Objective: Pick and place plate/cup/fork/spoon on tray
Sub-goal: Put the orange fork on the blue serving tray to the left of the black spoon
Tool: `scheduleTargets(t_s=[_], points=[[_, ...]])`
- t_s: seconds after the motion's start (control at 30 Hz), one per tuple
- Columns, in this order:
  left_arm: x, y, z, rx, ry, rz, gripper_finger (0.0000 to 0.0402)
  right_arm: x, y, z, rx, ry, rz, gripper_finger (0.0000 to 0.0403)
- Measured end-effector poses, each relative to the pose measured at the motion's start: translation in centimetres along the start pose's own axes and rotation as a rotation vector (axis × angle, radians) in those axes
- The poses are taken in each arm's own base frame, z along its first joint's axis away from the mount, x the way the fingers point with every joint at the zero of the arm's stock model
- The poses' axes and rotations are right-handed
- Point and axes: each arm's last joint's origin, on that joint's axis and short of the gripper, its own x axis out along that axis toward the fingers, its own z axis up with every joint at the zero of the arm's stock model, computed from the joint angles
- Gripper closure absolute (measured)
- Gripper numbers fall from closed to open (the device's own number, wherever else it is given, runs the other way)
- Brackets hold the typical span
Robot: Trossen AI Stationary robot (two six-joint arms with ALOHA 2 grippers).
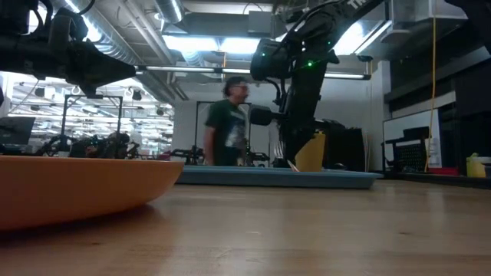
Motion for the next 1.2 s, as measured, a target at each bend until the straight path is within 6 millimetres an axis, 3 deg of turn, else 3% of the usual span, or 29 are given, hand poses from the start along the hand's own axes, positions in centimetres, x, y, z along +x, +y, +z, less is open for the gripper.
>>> scheduleTargets(t_s=[1.2], points=[[0.0, 0.0, 0.0, 0.0, 0.0, 0.0, 0.0354, 1.1, -0.6, 0.2, 0.0, 0.036, -0.056, 0.0371]])
